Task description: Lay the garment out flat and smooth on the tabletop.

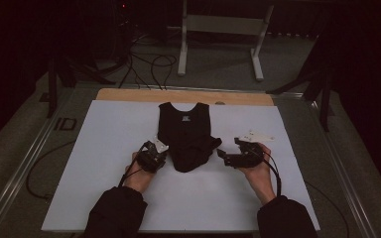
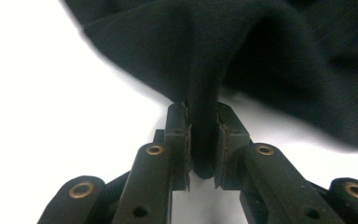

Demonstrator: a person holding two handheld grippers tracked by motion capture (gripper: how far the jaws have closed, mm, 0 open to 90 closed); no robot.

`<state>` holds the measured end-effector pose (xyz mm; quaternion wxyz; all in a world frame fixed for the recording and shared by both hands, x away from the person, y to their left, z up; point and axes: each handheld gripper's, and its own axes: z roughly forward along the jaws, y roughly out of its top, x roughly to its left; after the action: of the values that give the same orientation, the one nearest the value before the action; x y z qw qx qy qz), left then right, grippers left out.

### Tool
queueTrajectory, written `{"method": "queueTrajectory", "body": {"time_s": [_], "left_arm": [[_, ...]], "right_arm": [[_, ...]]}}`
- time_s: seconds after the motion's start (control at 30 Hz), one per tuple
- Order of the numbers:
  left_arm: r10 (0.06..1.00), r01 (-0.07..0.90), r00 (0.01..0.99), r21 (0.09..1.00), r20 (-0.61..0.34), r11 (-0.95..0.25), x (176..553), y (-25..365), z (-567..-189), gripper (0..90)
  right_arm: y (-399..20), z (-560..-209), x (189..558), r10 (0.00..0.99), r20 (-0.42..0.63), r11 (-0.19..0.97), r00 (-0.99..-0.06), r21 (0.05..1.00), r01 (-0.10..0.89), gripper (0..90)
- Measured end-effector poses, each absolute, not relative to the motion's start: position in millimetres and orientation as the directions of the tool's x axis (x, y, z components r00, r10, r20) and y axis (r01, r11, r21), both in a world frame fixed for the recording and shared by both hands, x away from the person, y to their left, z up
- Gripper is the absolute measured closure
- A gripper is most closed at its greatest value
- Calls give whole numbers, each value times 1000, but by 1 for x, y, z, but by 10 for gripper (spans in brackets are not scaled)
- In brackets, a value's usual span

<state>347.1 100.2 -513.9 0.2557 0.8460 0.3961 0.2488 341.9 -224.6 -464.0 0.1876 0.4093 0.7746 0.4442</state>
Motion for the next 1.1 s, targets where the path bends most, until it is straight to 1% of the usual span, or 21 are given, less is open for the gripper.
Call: {"method": "queueTrajectory", "body": {"time_s": [0.07, 0.1, 0.17, 0.3, 0.4, 0.47, 0.53, 0.6, 0.7, 0.77, 0.8, 0.83, 0.87, 0.97, 1.0, 1.03, 1.1], "left_arm": [[806, 538, 532, 632, 259, -558, 345, 111, -509, 759], [813, 542, 519, 633, 265, -553, 344, 118, -506, 738], [829, 544, 485, 646, 279, -536, 342, 132, -500, 734], [854, 556, 437, 662, 280, -502, 336, 157, -491, 704], [864, 564, 419, 666, 279, -489, 334, 164, -491, 679], [883, 580, 381, 672, 276, -460, 331, 176, -490, 667], [901, 587, 355, 689, 252, -424, 329, 183, -489, 642], [909, 581, 353, 711, 220, -397, 329, 186, -488, 628], [906, 552, 398, 751, 146, -363, 330, 183, -487, 578], [897, 530, 431, 777, 98, -340, 330, 178, -487, 526], [897, 530, 431, 777, 98, -340, 330, 178, -487, 502], [892, 524, 450, 800, 33, -293, 331, 174, -489, 502], [889, 518, 458, 809, 9, -276, 331, 173, -490, 442], [879, 502, 475, 836, -50, -224, 329, 170, -490, 375], [879, 502, 475, 836, -50, -224, 329, 170, -490, 356], [873, 488, 482, 851, -77, -195, 325, 170, -489, 356], [871, 472, 482, 866, -95, -167, 320, 172, -486, 297]], "right_arm": [[-225, -464, 342, 801, 74, 271, -594, 841, 469, 151], [-226, -464, 342, 800, 73, 270, -595, 841, 468, 150], [-226, -465, 343, 801, 72, 272, -595, 841, 468, 150], [-226, -465, 344, 804, 73, 269, -590, 840, 472, 151], [-227, -465, 344, 807, 74, 267, -585, 839, 475, 150], [-229, -465, 345, 812, 75, 261, -579, 840, 475, 150], [-231, -464, 346, 817, 77, 255, -571, 841, 478, 150], [-233, -465, 347, 820, 80, 251, -567, 840, 481, 151], [-235, -465, 350, 826, 81, 245, -558, 840, 485, 152], [-237, -465, 353, 830, 80, 243, -552, 839, 486, 152], [-237, -465, 353, 830, 80, 243, -552, 839, 486, 152], [-237, -465, 355, 833, 83, 236, -547, 841, 487, 153], [-238, -464, 359, 839, 92, 224, -536, 840, 494, 156], [-237, -464, 366, 846, 98, 214, -525, 838, 502, 163], [-237, -464, 366, 846, 98, 214, -525, 838, 502, 163], [-236, -465, 369, 847, 104, 209, -521, 836, 507, 168], [-234, -470, 377, 851, 114, 208, -513, 823, 529, 184]]}}
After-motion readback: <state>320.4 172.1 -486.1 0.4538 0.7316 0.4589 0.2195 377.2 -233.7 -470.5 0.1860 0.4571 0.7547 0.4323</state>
